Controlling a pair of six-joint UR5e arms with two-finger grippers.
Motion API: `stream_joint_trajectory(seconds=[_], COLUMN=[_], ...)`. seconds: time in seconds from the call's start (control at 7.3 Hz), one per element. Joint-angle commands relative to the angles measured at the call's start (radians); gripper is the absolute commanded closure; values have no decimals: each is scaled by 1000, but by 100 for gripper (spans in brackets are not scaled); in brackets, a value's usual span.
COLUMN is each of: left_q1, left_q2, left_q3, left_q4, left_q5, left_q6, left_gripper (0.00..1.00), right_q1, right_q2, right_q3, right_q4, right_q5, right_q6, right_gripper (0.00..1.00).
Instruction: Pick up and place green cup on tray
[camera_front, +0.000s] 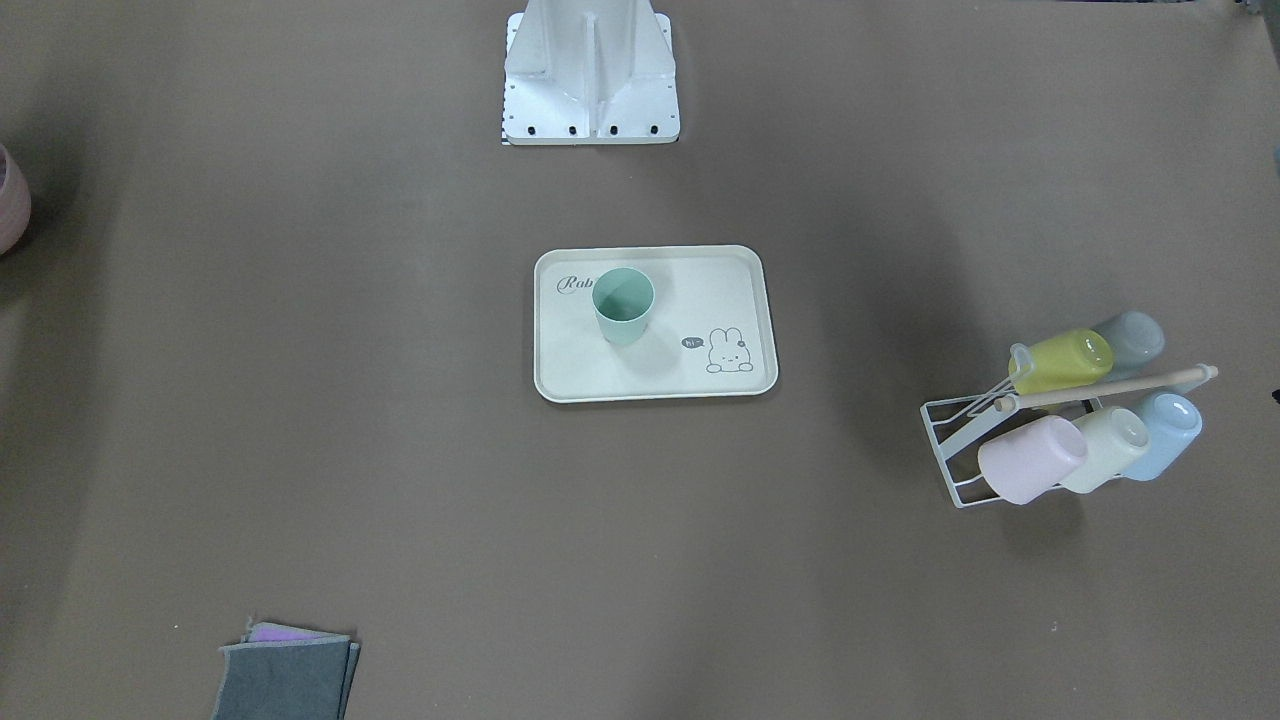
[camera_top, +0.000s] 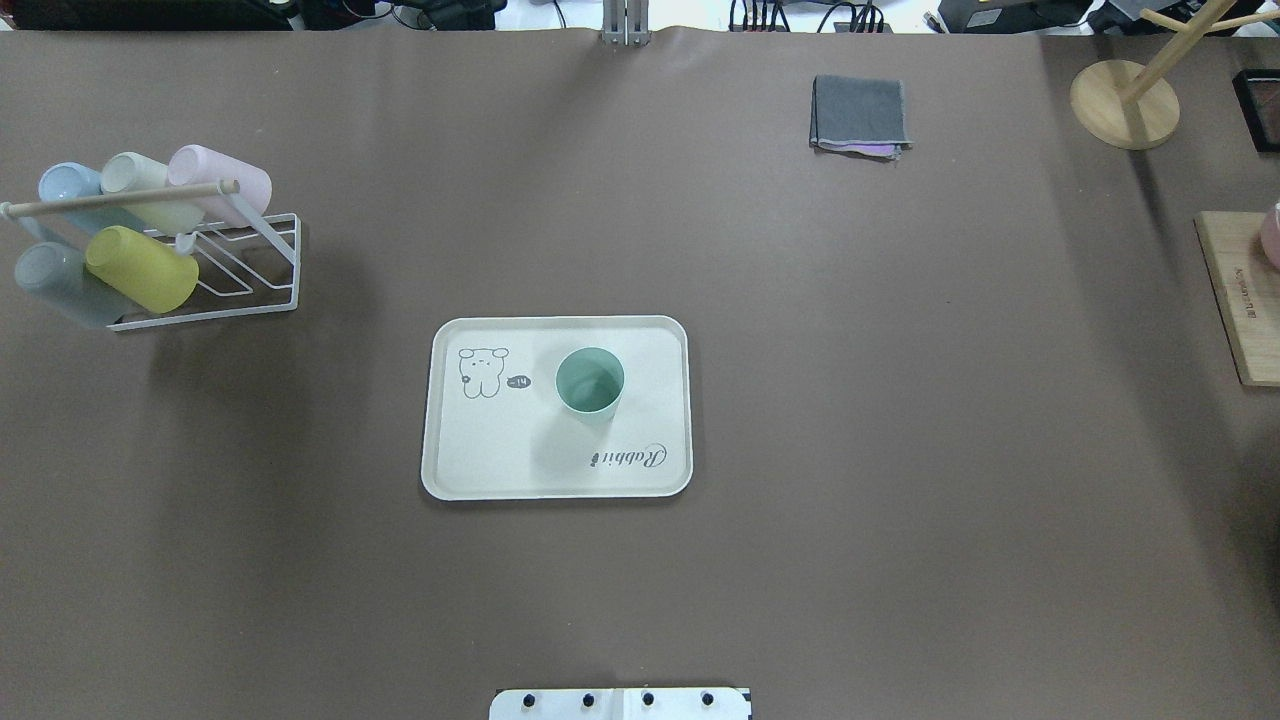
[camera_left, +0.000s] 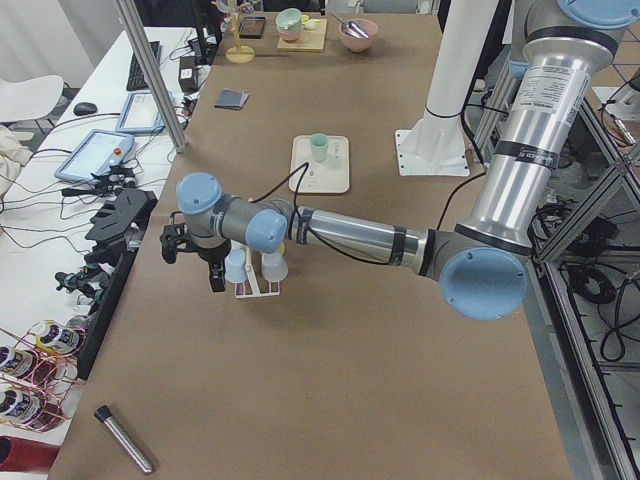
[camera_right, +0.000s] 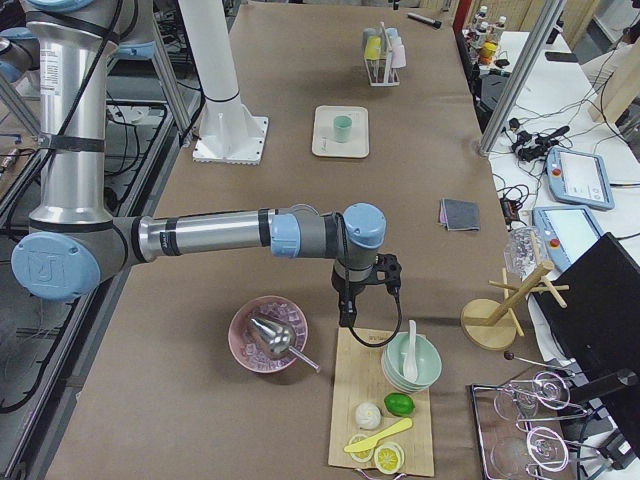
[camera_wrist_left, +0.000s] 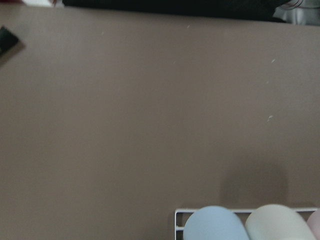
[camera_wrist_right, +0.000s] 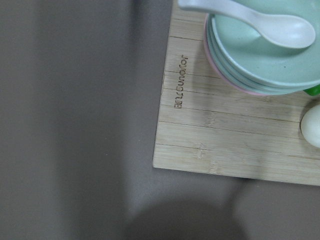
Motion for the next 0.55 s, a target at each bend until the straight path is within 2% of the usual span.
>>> stream_joint_trajectory(seconds=[0.0, 0.14, 0.41], left_q1=[-82, -87, -75], left_q2=[146, 190, 205], left_q3=[4, -11, -55], left_q4=[-7, -6, 14], left_q5=[-101, -99, 35], left_q6=[92, 159, 162], left_gripper=[2, 2, 2], right_q1=[3, 6, 12], right_q2=[-3, 3, 6], right_q3=[1, 10, 24], right_q4=[-7, -76, -89], right_q5=[0, 8, 12], right_q6=[1, 3, 12], right_gripper=[0, 0, 0])
